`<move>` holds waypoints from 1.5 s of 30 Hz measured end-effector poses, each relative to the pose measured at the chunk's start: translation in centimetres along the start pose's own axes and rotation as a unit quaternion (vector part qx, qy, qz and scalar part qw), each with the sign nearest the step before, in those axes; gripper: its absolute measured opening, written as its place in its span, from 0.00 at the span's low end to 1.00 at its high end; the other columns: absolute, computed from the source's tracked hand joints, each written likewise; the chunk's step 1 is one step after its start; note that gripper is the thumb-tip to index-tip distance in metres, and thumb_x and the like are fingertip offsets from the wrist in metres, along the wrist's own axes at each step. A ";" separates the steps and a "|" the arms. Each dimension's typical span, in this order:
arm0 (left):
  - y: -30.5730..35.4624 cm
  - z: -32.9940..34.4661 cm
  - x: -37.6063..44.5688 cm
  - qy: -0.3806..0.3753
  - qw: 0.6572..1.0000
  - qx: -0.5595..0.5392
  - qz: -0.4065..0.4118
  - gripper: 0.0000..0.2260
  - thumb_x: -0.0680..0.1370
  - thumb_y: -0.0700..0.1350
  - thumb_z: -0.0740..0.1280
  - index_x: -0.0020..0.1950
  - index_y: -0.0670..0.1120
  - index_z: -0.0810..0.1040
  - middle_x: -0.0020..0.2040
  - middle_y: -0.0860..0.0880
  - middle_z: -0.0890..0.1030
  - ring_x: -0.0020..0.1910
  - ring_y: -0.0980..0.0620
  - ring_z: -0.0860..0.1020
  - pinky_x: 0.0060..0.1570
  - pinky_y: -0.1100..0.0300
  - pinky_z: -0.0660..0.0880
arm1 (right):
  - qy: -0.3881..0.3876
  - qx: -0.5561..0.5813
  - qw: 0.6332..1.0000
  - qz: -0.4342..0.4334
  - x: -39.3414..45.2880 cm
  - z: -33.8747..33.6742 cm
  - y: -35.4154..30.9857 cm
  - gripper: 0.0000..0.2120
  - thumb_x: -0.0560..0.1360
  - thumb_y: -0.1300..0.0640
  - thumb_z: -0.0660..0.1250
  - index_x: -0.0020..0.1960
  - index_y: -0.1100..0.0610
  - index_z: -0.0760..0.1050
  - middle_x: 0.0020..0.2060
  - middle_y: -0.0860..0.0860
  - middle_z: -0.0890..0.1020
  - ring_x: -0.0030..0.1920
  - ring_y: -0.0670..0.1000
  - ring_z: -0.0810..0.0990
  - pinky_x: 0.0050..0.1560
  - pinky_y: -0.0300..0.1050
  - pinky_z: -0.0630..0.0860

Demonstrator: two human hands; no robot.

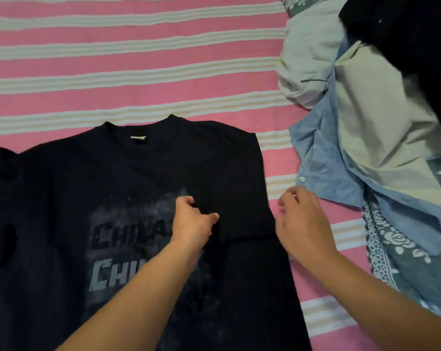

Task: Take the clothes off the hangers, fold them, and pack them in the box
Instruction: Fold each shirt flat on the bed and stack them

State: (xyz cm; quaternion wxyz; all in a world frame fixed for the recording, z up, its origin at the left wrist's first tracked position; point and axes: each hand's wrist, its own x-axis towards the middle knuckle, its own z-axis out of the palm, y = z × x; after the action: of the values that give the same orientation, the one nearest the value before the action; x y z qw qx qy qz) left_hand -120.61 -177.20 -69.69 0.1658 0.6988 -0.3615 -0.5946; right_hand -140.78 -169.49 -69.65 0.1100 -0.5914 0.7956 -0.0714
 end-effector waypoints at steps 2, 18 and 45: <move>-1.4 0.4 -1.1 0.090 0.951 0.261 0.138 0.40 0.75 0.50 0.76 0.79 0.55 0.55 0.66 0.48 0.66 0.57 0.49 0.72 0.55 0.53 0.75 | 0.020 0.047 0.997 -0.058 3.1 0.0 -1.9 0.19 0.77 0.62 0.65 0.68 0.59 0.73 0.69 0.55 0.72 0.67 0.56 0.70 0.66 0.53 0.73; -5.3 -31.2 1.6 0.372 0.854 0.328 0.160 0.22 0.80 0.35 0.57 0.75 0.34 0.66 0.72 0.32 0.67 0.72 0.34 0.64 0.74 0.46 0.59 | -0.132 -0.060 0.968 -0.203 6.1 5.2 -17.6 0.32 0.83 0.40 0.51 0.82 0.50 0.45 0.81 0.56 0.43 0.81 0.60 0.40 0.79 0.57 0.48; -6.1 -30.4 -1.4 0.114 0.889 0.376 0.234 0.33 0.82 0.54 0.64 0.83 0.52 0.51 0.83 0.45 0.50 0.82 0.42 0.48 0.80 0.47 0.51 | -0.326 0.656 0.600 0.322 5.3 3.4 -35.9 0.26 0.77 0.37 0.66 0.68 0.51 0.76 0.61 0.52 0.83 0.62 0.55 0.81 0.64 0.54 0.75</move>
State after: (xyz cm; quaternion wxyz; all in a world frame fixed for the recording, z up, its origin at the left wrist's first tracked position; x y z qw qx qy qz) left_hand -89.90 -178.10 -65.53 0.0650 0.6669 -0.6895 -0.2749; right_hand -108.12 -184.93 -64.63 0.7360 -0.0495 0.5854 -0.3364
